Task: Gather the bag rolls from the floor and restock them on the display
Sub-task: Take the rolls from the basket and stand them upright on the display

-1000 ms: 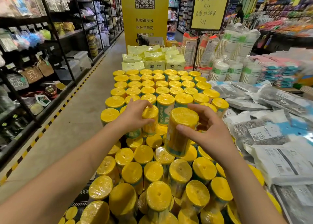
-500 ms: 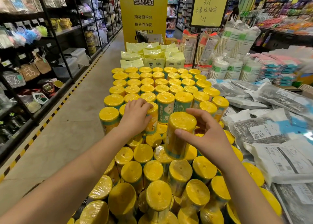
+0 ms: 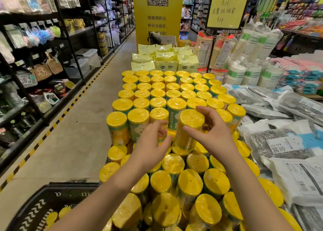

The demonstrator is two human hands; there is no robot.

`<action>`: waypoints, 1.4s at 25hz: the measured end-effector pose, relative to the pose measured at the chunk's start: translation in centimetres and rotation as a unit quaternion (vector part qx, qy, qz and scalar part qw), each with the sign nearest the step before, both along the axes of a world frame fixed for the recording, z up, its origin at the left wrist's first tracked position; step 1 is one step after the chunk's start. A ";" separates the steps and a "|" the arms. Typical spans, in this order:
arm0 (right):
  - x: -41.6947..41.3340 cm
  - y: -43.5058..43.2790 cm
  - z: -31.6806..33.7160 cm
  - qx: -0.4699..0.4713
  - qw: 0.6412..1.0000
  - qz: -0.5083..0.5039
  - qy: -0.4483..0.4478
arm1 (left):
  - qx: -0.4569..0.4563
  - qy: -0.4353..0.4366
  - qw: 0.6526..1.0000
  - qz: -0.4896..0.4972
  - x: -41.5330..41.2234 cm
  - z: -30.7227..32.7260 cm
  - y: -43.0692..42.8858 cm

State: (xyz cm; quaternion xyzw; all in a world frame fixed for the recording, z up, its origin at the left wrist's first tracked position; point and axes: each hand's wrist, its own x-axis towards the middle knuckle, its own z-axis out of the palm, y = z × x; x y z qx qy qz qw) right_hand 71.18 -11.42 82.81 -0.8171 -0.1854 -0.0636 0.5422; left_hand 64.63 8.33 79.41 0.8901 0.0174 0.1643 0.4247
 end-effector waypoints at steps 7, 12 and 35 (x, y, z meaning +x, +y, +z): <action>3.0 2.9 -2.9 -0.027 1.000 -0.012 0.010 | -0.447 0.181 0.876 -0.027 1.2 -3.2 -3.2; 4.5 4.3 -4.6 -0.054 0.998 -0.030 0.025 | -0.467 0.190 0.863 -0.027 2.2 -4.5 -2.8; 0.8 2.7 -0.3 -0.288 0.940 0.070 -0.170 | 0.248 0.123 0.961 -0.012 -1.8 4.4 1.7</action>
